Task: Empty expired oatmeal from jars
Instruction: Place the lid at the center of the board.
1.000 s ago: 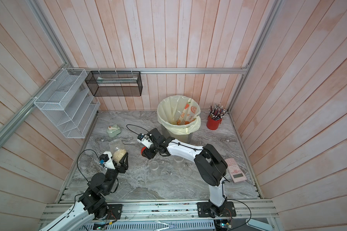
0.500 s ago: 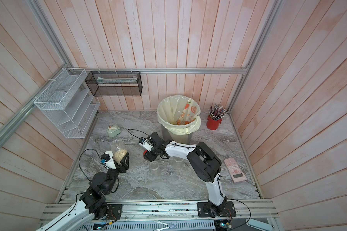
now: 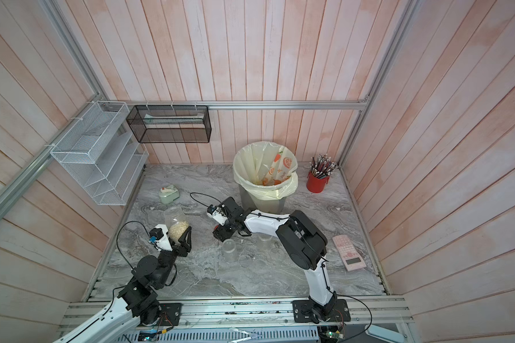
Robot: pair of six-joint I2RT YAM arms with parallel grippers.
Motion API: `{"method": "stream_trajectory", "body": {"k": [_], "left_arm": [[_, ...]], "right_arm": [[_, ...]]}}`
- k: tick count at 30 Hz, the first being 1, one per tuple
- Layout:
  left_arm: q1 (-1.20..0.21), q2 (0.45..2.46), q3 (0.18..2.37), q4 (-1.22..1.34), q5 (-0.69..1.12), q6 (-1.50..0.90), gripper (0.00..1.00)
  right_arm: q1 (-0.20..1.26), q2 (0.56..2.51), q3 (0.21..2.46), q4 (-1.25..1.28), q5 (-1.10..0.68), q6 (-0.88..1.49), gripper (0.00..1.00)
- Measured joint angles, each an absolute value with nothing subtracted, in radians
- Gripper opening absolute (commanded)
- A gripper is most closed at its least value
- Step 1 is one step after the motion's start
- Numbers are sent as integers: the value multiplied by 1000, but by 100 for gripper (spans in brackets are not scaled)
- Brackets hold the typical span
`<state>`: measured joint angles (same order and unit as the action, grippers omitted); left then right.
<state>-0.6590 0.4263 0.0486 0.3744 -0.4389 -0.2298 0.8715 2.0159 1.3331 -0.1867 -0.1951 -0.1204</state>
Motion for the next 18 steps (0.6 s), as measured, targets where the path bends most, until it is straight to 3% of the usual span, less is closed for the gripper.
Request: {"method": "stream_trajectory", "body": {"k": [18], "left_arm": [[-659,515,176,354,-371,-213,0]], "right_arm": [[842,1845,1417,-297,-128,-166,85]]}}
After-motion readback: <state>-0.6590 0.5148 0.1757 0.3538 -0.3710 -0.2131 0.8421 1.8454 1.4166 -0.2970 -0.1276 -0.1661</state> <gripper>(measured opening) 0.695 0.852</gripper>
